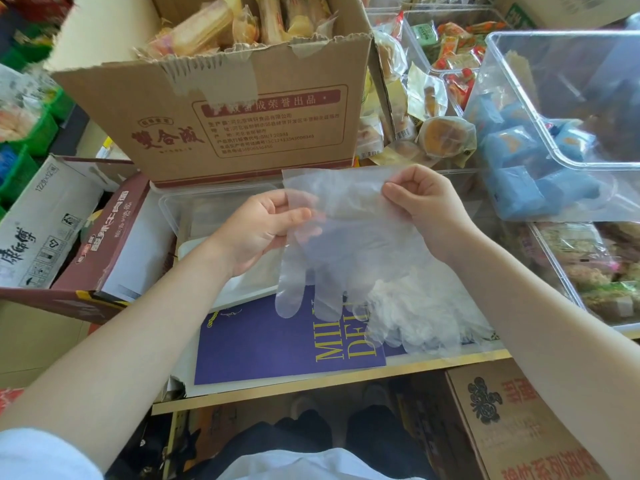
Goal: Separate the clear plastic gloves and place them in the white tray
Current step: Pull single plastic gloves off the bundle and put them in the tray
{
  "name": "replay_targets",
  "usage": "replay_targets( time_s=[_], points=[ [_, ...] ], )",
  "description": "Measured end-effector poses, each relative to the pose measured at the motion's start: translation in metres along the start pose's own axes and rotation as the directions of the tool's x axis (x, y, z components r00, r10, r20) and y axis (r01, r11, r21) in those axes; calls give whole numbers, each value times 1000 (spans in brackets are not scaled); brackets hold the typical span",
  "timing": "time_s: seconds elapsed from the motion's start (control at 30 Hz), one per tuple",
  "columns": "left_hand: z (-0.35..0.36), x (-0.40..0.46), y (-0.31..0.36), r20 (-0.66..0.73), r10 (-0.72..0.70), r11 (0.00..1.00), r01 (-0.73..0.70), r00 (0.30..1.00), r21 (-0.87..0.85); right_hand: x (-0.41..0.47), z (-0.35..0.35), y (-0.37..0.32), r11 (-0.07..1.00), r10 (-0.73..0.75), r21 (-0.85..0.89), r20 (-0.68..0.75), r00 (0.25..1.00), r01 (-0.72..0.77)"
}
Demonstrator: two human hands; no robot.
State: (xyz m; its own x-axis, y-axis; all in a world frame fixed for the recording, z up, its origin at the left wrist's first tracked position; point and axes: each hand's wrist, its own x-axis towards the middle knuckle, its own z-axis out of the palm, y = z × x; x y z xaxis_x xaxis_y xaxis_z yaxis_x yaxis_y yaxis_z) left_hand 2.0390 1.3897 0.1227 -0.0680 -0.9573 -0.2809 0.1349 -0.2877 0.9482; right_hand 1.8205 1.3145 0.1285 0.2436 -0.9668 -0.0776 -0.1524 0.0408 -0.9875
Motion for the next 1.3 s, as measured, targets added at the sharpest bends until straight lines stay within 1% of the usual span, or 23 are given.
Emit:
replay_targets(
  time_s=[0.07,0.13,0.17,0.23,0.3,0.37,0.4,0.43,0.5,0.57,0.63,0.7,0.77,0.8,0.87,0.93,1.0,1.03,1.07,1.17,1.2,1.23,1.3],
  points=[
    [-2,-2,-6,50,-70,990,63,996,122,0,-1,1,1000,2,25,-31,1000,-1],
    [-5,-4,-16,94,-133,956,102,987,275,1,-3,4,998,18,62,-65,998,-14],
    [-6,-5,-21,97,-155,941,117,983,317,2,-5,6,997,37,77,-86,996,-31],
    [-7,-6,-29,93,-177,941,140,980,309,5,-12,12,994,94,66,-129,987,-86],
    [-7,-7,-36,84,-159,959,134,984,249,8,-18,19,975,216,83,-121,969,-207],
    [-6,-9,-43,63,-130,971,114,989,209,7,-22,26,913,385,161,-47,922,-374],
    [-6,-9,-47,49,-118,972,105,992,211,6,-23,30,873,444,215,18,896,-437],
    [-7,-9,-51,29,-107,969,98,994,228,3,-23,33,837,472,265,92,877,-479],
    [-8,-8,-58,-24,-96,960,98,995,262,1,-24,41,823,449,286,202,870,-491],
    [-10,-7,-64,-66,-113,950,127,991,286,1,-24,45,837,413,279,244,878,-471],
    [-12,-6,-70,-75,-176,943,190,981,274,5,-26,49,861,383,253,250,889,-442],
    [-12,-5,-79,-45,-298,930,300,954,213,11,-26,56,898,372,162,214,903,-408],
    [-11,-4,-92,23,-432,888,421,902,184,16,-23,69,926,378,-30,123,918,-377],
    [-10,-5,-101,56,-481,867,464,875,182,19,-22,77,919,385,-124,92,918,-373],
    [-4,-4,-118,70,-523,844,505,849,181,23,-19,96,899,406,-220,96,909,-379],
    [4,-4,-132,18,-532,839,525,846,140,25,-19,114,888,432,-230,121,894,-398],
    [12,-3,-141,-76,-528,844,532,846,66,29,-22,129,890,429,-233,139,893,-392],
    [14,-3,-145,-136,-515,849,525,847,57,31,-24,134,897,419,-223,157,894,-381],
    [16,-4,-148,-199,-488,858,509,850,69,34,-27,139,910,401,-195,189,896,-366],
    [15,-4,-156,-320,-408,877,464,855,122,45,-35,150,927,355,9,303,884,-375],
    [15,-4,-159,-355,-391,881,458,849,124,48,-35,152,922,359,25,312,879,-386],
    [14,-4,-162,-399,-374,883,453,837,122,51,-33,154,923,366,3,304,879,-385],
    [15,-4,-172,-513,-341,881,458,788,117,56,-28,156,904,426,-154,232,875,-399]
  ],
)
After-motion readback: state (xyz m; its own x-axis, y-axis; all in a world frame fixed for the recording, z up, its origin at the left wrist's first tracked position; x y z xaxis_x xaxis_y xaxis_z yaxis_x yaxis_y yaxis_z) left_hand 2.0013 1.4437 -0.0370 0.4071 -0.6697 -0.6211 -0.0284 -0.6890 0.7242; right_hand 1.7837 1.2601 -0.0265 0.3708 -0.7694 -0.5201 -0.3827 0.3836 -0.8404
